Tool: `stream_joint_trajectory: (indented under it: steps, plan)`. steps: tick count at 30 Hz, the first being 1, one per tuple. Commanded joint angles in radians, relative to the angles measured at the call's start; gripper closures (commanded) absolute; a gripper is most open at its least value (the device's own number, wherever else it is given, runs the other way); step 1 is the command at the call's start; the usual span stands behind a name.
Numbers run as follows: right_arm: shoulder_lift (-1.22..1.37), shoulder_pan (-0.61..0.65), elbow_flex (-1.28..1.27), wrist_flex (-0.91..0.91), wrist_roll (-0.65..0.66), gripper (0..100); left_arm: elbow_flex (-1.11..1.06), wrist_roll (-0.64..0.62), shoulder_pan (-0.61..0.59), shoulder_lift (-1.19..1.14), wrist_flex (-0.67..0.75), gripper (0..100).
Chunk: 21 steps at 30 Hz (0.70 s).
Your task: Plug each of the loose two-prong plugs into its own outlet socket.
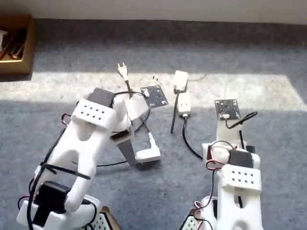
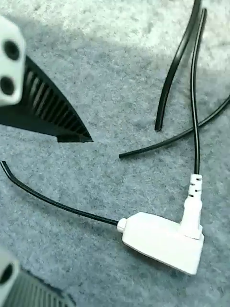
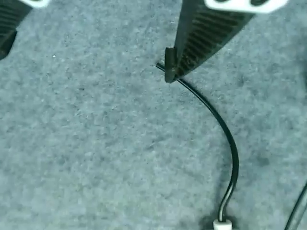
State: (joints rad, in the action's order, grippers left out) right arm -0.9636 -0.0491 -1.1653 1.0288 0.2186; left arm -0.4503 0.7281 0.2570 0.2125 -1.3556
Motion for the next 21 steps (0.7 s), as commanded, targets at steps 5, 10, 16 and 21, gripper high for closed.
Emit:
stream_joint_trajectory:
  steps: [5,10,16,21]
  plan:
    - [-0.054,-0.05,-0.004,-0.019,0.006,54.8,-0.171,-0.011,0.2,0.004,0.167,56]
    - [-0.054,-0.119,-0.001,-0.025,0.002,54.8,-0.246,-0.011,0.22,-0.004,0.307,56]
    - [-0.056,-0.116,-0.001,-0.027,0.005,54.8,-0.28,-0.009,0.22,-0.004,0.356,74]
    - [-0.061,-0.12,-0.004,-0.027,0.002,54.8,-0.274,-0.008,0.245,-0.004,0.358,92]
